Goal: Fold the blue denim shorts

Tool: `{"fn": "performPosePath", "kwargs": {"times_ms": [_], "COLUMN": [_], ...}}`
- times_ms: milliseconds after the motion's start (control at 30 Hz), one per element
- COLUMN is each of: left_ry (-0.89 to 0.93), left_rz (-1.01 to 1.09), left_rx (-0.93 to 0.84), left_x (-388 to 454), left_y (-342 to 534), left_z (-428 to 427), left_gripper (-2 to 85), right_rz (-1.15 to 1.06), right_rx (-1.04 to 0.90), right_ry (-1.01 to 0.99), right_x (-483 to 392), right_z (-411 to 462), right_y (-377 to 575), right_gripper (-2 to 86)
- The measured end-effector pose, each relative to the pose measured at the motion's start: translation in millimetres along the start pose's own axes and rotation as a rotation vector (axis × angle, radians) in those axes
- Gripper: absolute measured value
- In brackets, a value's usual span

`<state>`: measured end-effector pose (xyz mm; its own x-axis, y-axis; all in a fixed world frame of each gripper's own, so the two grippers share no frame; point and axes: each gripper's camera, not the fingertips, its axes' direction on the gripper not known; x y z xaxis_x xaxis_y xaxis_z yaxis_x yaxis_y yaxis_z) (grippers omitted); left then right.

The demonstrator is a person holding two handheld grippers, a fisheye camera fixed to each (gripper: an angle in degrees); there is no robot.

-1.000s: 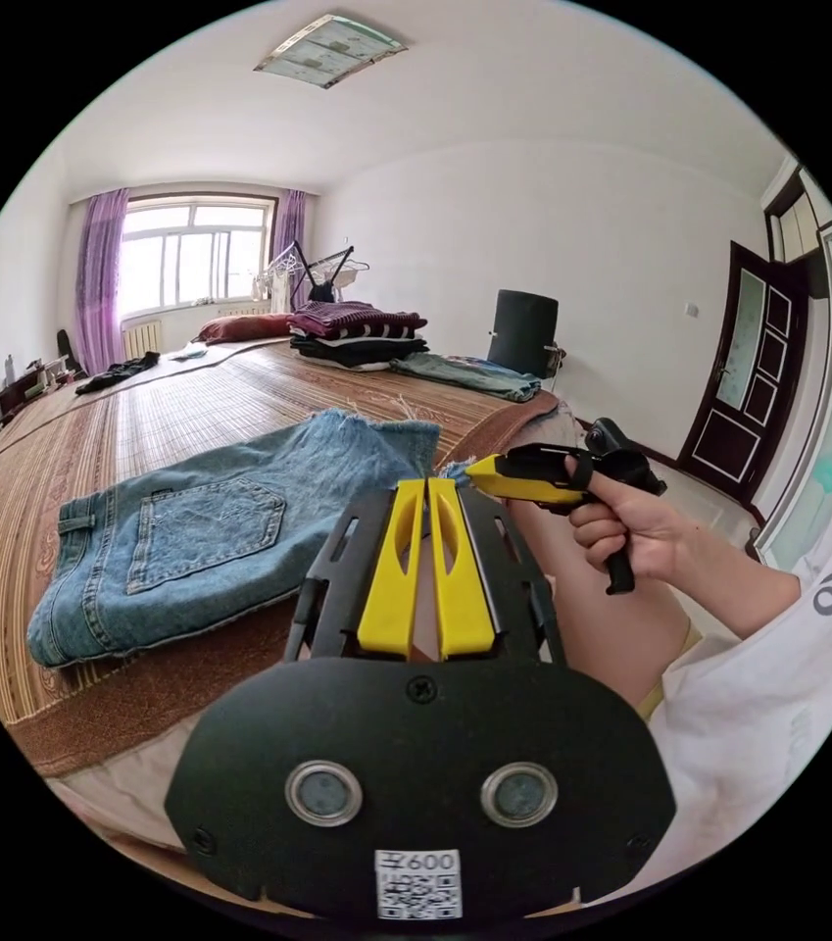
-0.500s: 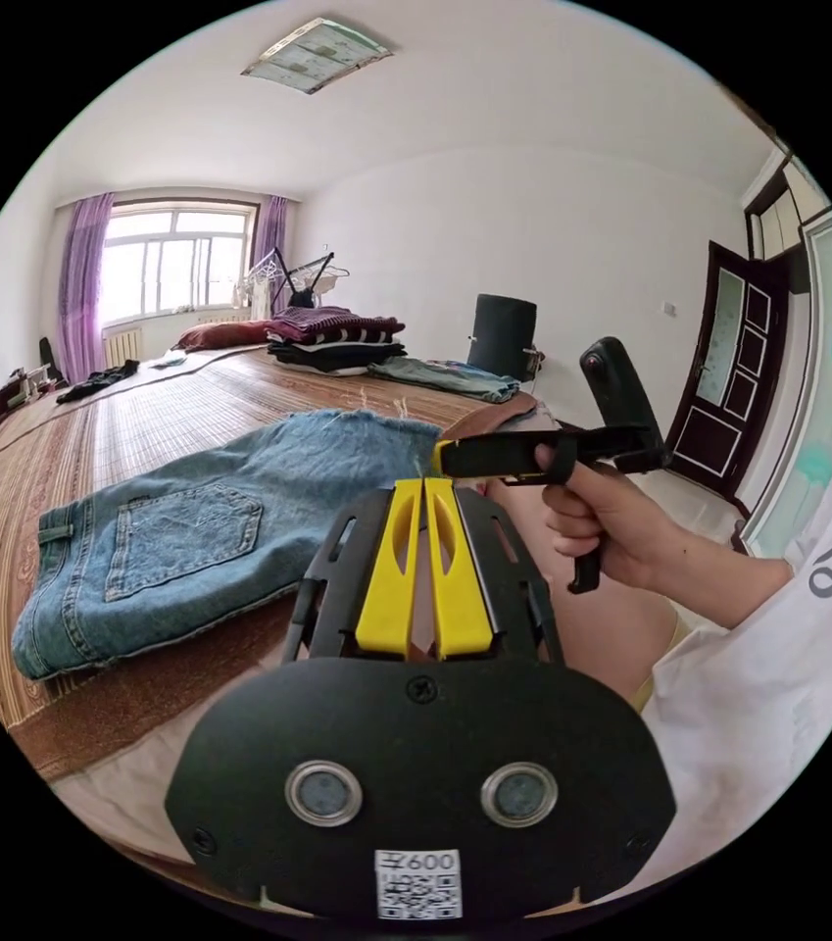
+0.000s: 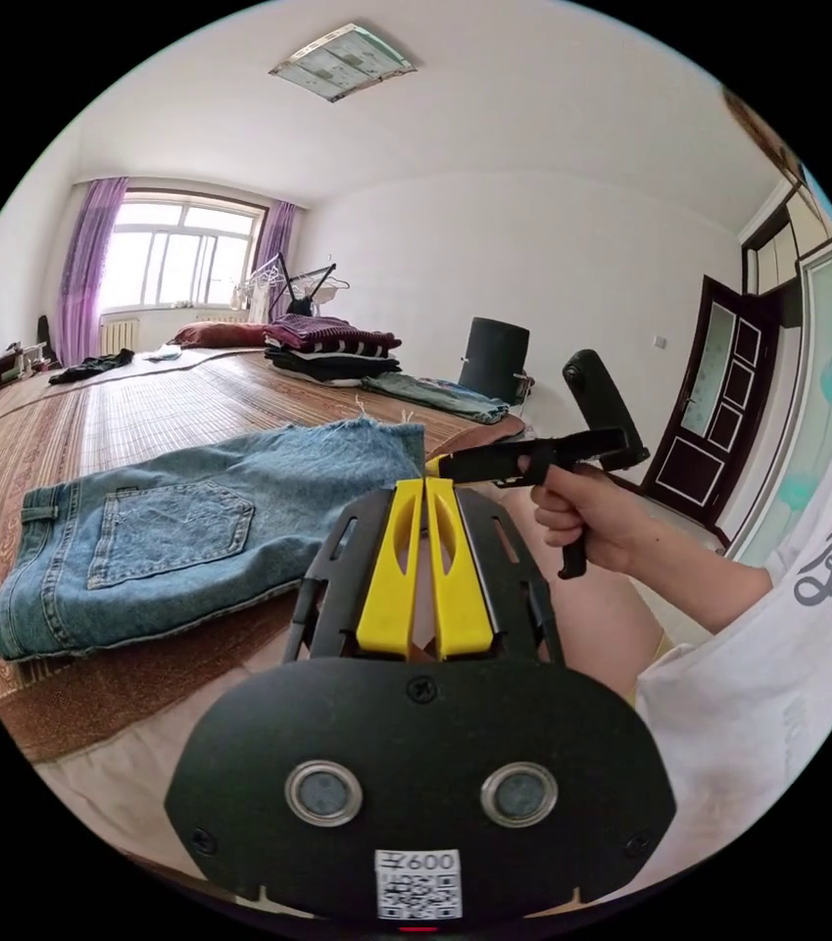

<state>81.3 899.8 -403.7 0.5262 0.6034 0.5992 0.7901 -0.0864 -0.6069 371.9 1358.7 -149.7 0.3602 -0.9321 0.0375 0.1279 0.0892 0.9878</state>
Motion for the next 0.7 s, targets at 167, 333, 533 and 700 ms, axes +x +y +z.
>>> {"fn": "performPosePath", "kwargs": {"times_ms": [167,333,533,700], "left_ry": [-0.033,-0.033,0.208,0.030], "left_rz": [0.077,0.110,0.065,0.232], "left_rx": [-0.065,-0.074,-0.345,-0.214], "left_x": [31,54,88,125], "left_y": [-11,-15,-18,-27], "left_z": [36,75,192,174], "left_gripper": [1.2,2.1,11.3,12.3], "right_rz": [0.054,-0.008,0.005,-0.095], "right_rx": [-0.173,-0.023,0.173,-0.001], "right_ry": [0.180,0.450,0.167,0.056], "right_x": [56,73,88,89], "right_z": [28,-49,-58,17], "right_y": [13,36,71,87], "right_gripper": [-0.8,-0.8,-0.8,-0.9]}}
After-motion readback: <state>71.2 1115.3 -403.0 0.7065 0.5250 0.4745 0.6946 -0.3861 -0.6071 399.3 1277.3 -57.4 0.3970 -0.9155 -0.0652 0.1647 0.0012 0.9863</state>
